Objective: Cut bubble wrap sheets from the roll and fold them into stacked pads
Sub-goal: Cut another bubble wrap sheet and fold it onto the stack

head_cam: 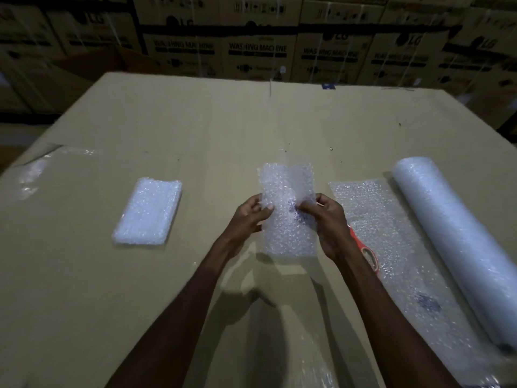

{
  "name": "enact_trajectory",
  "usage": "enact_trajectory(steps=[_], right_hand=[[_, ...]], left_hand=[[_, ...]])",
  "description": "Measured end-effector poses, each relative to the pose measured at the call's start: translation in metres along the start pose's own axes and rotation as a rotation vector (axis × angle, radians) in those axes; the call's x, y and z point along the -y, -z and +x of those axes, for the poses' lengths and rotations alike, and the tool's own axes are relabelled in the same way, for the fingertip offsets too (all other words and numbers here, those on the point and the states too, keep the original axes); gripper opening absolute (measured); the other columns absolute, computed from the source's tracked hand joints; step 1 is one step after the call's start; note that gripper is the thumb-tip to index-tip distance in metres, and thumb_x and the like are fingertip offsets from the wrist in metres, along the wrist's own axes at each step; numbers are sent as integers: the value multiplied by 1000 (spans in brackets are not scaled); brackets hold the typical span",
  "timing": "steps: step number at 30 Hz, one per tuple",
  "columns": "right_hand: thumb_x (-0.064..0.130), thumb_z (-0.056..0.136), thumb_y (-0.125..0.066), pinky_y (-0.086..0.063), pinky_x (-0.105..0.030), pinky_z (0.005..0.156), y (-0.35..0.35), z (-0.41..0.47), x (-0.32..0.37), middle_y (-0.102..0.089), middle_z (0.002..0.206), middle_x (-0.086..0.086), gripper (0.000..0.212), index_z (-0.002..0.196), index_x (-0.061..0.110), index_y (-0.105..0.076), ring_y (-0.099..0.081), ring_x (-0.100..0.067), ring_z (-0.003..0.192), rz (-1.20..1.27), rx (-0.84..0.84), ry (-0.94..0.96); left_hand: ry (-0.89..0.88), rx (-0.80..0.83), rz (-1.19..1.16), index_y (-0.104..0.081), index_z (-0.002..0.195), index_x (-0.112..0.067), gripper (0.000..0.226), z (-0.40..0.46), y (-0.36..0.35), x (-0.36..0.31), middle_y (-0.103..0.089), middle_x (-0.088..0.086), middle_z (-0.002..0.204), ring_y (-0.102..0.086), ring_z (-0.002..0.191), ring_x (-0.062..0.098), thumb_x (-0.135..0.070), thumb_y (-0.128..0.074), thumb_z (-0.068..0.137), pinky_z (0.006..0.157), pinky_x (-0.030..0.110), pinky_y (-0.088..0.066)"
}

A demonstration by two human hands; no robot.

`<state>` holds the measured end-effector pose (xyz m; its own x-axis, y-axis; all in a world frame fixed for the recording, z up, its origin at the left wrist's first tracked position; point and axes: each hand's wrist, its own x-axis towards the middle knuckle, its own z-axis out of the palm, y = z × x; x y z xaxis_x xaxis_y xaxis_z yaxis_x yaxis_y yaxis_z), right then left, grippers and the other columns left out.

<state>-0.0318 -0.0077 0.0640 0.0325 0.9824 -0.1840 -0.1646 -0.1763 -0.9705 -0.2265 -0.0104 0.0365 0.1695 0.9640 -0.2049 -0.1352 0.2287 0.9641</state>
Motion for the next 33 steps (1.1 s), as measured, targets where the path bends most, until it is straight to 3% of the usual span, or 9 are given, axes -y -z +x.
enact_trajectory(steps=[5,9,13,15,18,21,27,31,33], right_hand=[[5,81,-82,-57,-46,89,1,-19,-20,-75,108,-23,32,109,-1,-68,-71,-33,94,26,27,-41],[3,84,-79,-59,-34,76,-3,-34,-23,-77,107,-15,31,113,6,-70,-73,-26,92,15,66,-69],[1,84,-78,-60,-29,72,-11,-34,-24,-78,102,-11,32,115,0,-69,-73,-25,91,-60,70,-65],[-1,83,-78,-60,-29,72,-21,-30,-24,-78,103,-13,33,114,-2,-69,-73,-24,88,-73,44,-70],[-3,82,-78,-59,-35,80,-53,-23,-26,-77,104,-16,31,112,-2,-70,-72,-26,90,-80,43,-79],[-2,82,-78,-59,-40,86,-98,-15,-31,-77,106,-17,32,113,-2,-69,-72,-27,92,-94,68,-105],[-1,83,-79,-63,-32,76,-196,5,-43,-77,103,-18,23,104,2,-72,-73,-27,88,-128,120,-133],[-2,82,-80,-61,-28,69,-249,19,-53,-76,103,-18,24,104,-1,-71,-73,-23,84,-128,103,-161],[-1,81,-81,-62,-28,70,-267,29,-59,-76,104,-18,32,110,-5,-69,-73,-23,84,-131,71,-175]], left_hand=[[-31,-101,102,-57,127,-13,25,-28,-7,6,-69,6,114,-67,95,16,-12,-55,102,71,21,-53],[-34,-127,165,-57,131,-8,29,-39,1,8,-68,8,118,-66,99,18,-15,-52,103,75,24,-54],[-27,-152,99,-63,123,-11,23,-43,21,3,-69,16,121,-67,107,30,-13,-56,101,93,44,-54],[-27,-178,57,-66,115,-12,19,-43,35,1,-71,15,113,-69,94,23,-9,-62,97,86,36,-56],[10,-248,-24,-69,105,-14,15,-48,66,-6,-71,4,98,-65,78,10,-6,-69,92,64,21,-52],[37,-303,-70,-71,95,-15,12,-52,109,-12,-73,2,91,-66,78,13,-5,-71,89,66,24,-53],[37,-410,-75,-71,95,-5,11,-57,208,-28,-72,-4,73,-67,66,8,1,-73,86,60,20,-53],[49,-468,-42,-72,92,-6,16,-48,264,-37,-70,9,88,-64,80,21,-3,-80,80,77,37,-52],[69,-495,-16,-71,96,-2,21,-40,285,-39,-69,14,93,-63,80,22,-3,-82,78,77,38,-52]])
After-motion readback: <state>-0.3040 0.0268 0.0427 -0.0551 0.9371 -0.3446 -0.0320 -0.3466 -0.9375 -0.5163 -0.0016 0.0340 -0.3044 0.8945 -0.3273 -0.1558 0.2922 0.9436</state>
